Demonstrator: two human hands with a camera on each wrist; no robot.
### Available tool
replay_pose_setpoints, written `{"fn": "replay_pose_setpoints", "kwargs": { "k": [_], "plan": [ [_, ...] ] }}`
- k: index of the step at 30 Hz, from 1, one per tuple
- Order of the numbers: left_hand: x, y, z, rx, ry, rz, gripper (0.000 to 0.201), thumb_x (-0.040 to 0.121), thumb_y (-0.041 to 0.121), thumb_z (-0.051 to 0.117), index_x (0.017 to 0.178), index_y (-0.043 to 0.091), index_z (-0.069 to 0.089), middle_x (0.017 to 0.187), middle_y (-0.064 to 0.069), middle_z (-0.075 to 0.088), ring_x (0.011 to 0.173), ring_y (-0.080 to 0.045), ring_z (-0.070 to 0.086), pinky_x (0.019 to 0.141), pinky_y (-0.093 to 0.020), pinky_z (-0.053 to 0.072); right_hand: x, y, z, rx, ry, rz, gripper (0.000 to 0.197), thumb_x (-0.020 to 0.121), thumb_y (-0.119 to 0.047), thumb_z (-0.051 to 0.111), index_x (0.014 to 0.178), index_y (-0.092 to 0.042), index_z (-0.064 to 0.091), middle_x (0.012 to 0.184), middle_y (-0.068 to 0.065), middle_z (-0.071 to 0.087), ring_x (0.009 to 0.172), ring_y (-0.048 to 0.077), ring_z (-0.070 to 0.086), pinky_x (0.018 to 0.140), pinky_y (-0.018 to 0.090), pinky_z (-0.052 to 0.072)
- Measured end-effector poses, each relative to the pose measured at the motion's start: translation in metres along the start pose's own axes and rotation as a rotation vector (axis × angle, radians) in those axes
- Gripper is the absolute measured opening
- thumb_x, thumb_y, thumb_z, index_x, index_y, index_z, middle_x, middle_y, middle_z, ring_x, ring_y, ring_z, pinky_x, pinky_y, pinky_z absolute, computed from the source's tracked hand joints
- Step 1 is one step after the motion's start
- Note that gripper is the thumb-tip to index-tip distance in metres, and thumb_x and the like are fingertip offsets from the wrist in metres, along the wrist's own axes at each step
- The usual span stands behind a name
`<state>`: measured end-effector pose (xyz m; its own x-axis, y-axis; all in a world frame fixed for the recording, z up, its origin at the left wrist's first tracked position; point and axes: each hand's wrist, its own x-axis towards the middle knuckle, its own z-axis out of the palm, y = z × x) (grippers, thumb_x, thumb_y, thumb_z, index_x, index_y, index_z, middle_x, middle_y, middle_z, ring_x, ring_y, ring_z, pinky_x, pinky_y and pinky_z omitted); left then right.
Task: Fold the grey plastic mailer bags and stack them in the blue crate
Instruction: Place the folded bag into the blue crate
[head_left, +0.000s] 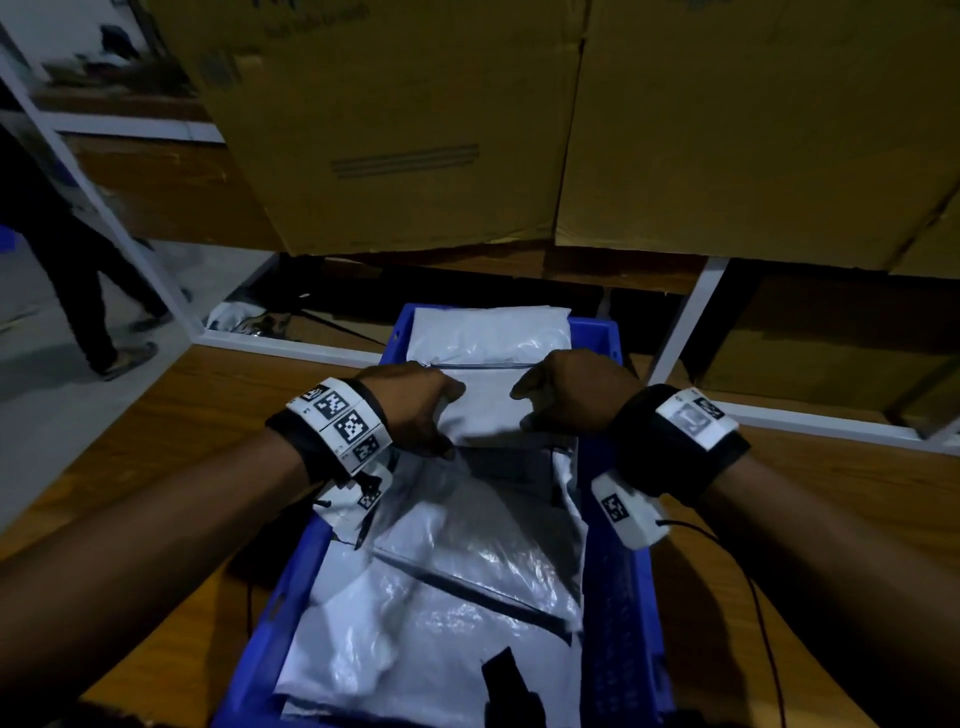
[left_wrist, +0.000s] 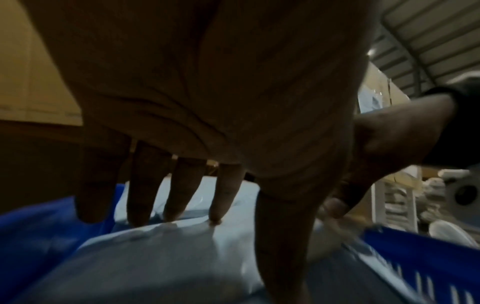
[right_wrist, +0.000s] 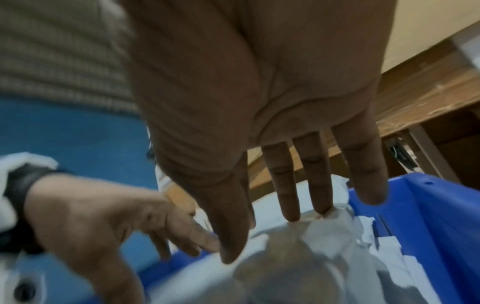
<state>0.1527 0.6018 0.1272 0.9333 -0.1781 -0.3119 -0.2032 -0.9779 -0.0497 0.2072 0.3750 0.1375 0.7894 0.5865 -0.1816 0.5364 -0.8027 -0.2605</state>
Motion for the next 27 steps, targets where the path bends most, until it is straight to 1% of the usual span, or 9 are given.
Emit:
{"fn": "replay_pose_setpoints", "kwargs": {
  "k": [2,4,6,9,12,15,19,24,27],
  "plan": [
    [-0.005,-0.001,-0.008,-0.009,0.047,-0.024,0.069,0.073,0.067,0.078,0.124,0.025,0.059,0.118,-0.002,0.067,0.109,-0.028,0.064,0.088,-0.04,0.054,-0.006,0.005,-0.008,0.041,0.041,0.0,0.046,0.083,-0.044,0.08,0.127,-0.033,0.071,0.128,-0.002,0.07,0.119,0.021,0.063,0.091,0.032,0.049],
    [-0.013,-0.001,-0.019,-0.042,0.107,-0.054,0.083,0.074,0.067,0.078,0.143,0.028,0.053,0.135,-0.001,0.063,0.12,-0.028,0.06,0.095,-0.038,0.052,-0.015,0.013,-0.018,0.08,0.076,-0.013,0.044,0.087,-0.043,0.077,0.129,-0.03,0.07,0.129,0.001,0.069,0.117,0.023,0.064,0.09,0.034,0.051],
    [-0.024,0.004,-0.035,-0.076,0.151,-0.074,0.089,0.076,0.068,0.076,0.15,0.026,0.048,0.142,-0.002,0.061,0.125,-0.028,0.059,0.095,-0.036,0.051,-0.027,0.025,-0.026,0.111,0.109,-0.04,0.043,0.092,-0.039,0.073,0.132,-0.027,0.068,0.129,0.002,0.069,0.114,0.022,0.065,0.087,0.033,0.051],
    [-0.042,0.023,-0.057,-0.085,0.229,-0.075,0.088,0.078,0.071,0.073,0.149,0.025,0.051,0.136,-0.005,0.065,0.119,-0.03,0.062,0.081,-0.034,0.045,-0.05,0.047,-0.037,0.198,0.16,-0.032,0.039,0.093,-0.038,0.073,0.13,-0.026,0.07,0.126,-0.002,0.069,0.115,0.018,0.064,0.085,0.027,0.045],
    [-0.062,0.063,-0.076,-0.189,0.328,-0.048,0.09,0.071,0.085,0.063,0.142,0.029,0.058,0.132,0.001,0.067,0.114,-0.024,0.066,0.087,-0.037,0.052,-0.079,0.073,-0.041,0.281,0.198,-0.016,0.037,0.089,-0.045,0.076,0.123,-0.03,0.072,0.12,-0.008,0.07,0.102,0.013,0.066,0.081,0.026,0.045],
    [-0.075,0.123,-0.09,-0.286,0.401,-0.038,0.087,0.064,0.091,0.056,0.133,0.036,0.063,0.13,0.012,0.068,0.104,-0.01,0.07,0.086,-0.039,0.057,-0.123,0.108,-0.039,0.407,0.218,-0.026,0.038,0.088,-0.046,0.075,0.122,-0.029,0.071,0.12,-0.009,0.071,0.104,0.012,0.068,0.087,0.033,0.056],
    [-0.079,0.232,-0.102,-0.391,0.458,-0.007,0.074,0.069,0.082,0.069,0.127,0.036,0.068,0.123,0.017,0.071,0.099,-0.003,0.07,0.083,-0.036,0.06,-0.202,0.175,-0.031,0.473,0.2,-0.032,0.037,0.091,-0.041,0.075,0.127,-0.03,0.068,0.116,-0.014,0.068,0.104,0.005,0.066,0.079,0.018,0.05],
    [-0.053,0.378,-0.097,-0.545,0.45,0.112,0.061,0.075,0.068,0.077,0.124,0.032,0.071,0.115,0.015,0.073,0.093,0.001,0.07,0.081,-0.037,0.061,-0.305,0.286,-0.007,0.568,0.239,0.063,0.035,0.09,-0.04,0.077,0.123,-0.029,0.072,0.11,-0.013,0.072,0.097,-0.002,0.067,0.084,0.027,0.058],
    [-0.019,0.459,-0.078,-0.709,0.362,0.159,0.054,0.076,0.059,0.081,0.122,0.034,0.071,0.114,0.018,0.072,0.092,0.003,0.069,0.08,-0.033,0.062,-0.359,0.354,0.008,0.609,0.266,0.17,0.03,0.092,-0.037,0.076,0.12,-0.025,0.072,0.101,-0.015,0.073,0.084,-0.008,0.067,0.07,0.012,0.054]
  ]
}}
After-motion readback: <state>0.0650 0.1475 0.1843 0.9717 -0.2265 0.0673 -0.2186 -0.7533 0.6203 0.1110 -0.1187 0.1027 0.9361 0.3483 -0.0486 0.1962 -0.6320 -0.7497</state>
